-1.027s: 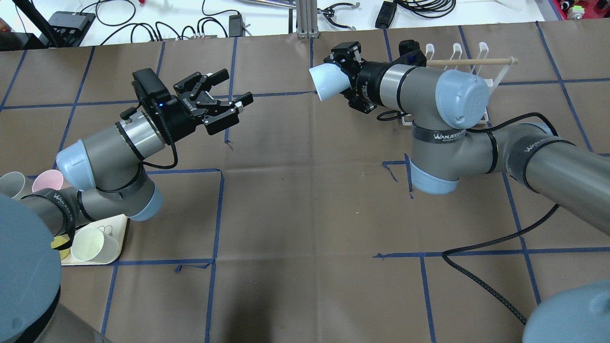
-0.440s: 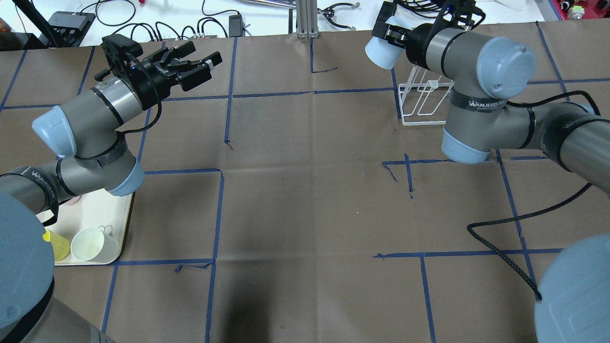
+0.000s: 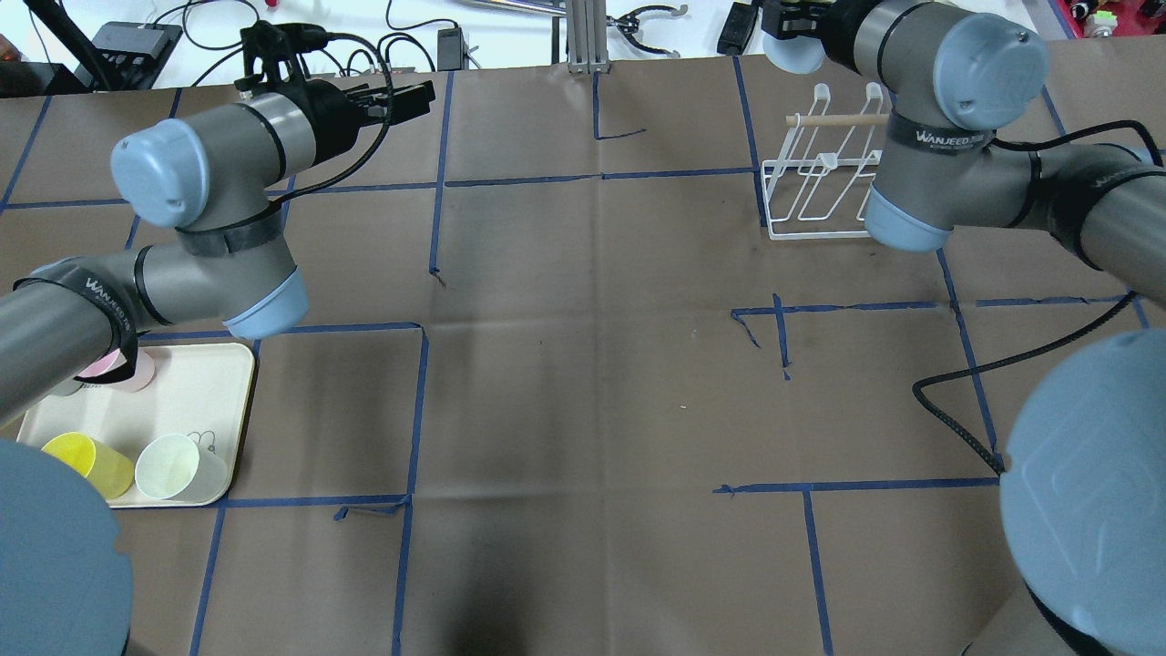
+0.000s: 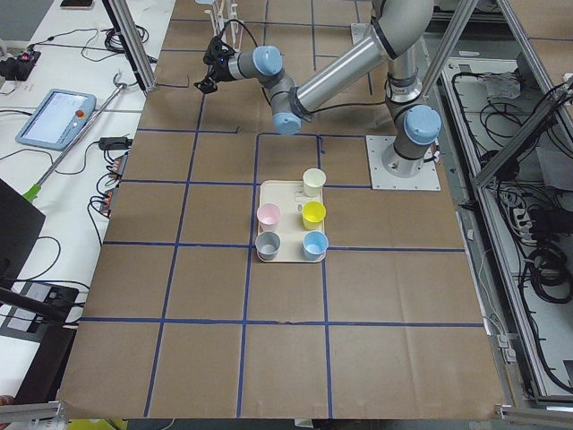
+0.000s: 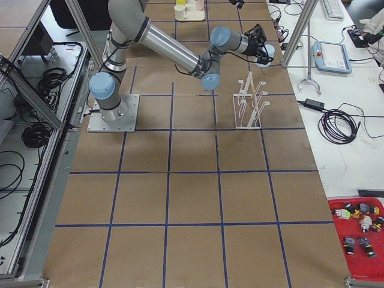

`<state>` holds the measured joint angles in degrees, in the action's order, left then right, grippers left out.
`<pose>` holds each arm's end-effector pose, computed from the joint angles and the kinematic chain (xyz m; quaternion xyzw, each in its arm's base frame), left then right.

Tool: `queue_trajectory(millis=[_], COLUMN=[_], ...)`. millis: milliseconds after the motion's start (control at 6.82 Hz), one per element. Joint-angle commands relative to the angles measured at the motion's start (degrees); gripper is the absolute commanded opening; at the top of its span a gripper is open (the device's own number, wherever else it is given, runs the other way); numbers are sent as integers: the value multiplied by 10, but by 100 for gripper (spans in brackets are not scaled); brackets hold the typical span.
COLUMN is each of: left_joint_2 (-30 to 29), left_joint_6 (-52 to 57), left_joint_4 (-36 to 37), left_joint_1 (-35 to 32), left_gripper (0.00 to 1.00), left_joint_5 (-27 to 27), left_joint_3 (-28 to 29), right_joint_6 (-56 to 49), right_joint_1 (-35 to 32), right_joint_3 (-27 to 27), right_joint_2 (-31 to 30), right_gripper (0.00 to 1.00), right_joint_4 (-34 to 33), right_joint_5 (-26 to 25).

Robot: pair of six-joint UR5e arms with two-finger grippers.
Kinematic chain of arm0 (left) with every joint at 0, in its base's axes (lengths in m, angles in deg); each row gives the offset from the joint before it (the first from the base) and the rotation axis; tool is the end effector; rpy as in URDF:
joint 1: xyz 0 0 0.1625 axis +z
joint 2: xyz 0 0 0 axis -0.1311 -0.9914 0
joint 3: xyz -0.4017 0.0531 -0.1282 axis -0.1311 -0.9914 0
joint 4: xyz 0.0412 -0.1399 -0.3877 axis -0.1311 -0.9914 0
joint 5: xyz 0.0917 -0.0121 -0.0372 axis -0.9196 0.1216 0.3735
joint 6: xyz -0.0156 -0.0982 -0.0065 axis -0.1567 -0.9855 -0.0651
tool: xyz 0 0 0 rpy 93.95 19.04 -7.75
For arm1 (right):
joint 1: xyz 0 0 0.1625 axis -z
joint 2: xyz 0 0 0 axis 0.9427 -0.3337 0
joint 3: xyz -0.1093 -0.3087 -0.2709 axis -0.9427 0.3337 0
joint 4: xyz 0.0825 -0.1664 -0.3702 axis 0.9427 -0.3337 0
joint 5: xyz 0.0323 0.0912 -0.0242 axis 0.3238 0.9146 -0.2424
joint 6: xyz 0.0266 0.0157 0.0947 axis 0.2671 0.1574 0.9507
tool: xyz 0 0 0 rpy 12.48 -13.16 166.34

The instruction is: Transfer IKEA cup to right arm and place on rack

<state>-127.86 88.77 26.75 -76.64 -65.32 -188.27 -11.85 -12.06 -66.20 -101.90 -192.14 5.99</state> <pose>-0.1072 -0.6087 0.3360 -0.0413 -0.8984 0.4154 0.1365 0.0778 -0.6651 0.3568 -0.0464 0.8501 -0.5180 0.0829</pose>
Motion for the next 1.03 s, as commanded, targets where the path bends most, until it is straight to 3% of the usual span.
queue_trajectory(millis=[0, 147, 440, 587, 880], left_joint_2=[43, 83, 154, 177, 193], left_joint_6=[-3, -10, -13, -11, -9], left_joint_4=[-293, -447, -743, -833, -886], left_joint_1=[-48, -54, -53, -48, -49], left_gripper=[100, 100, 100, 100, 100], left_joint_5=[-188, -214, -214, -208, -199], left_joint_3=[61, 82, 139, 171, 188], right_joint_6=[-21, -22, -21, -21, -21], right_joint_1=[27, 29, 28, 28, 28], right_joint_3=[20, 15, 7, 2, -11], right_joint_2=[40, 45, 44, 49, 53], right_gripper=[6, 6, 6, 6, 6], right_joint_4=[-13, -15, -14, -17, -16], right_joint_5=[-4, -5, -9, -14, -14])
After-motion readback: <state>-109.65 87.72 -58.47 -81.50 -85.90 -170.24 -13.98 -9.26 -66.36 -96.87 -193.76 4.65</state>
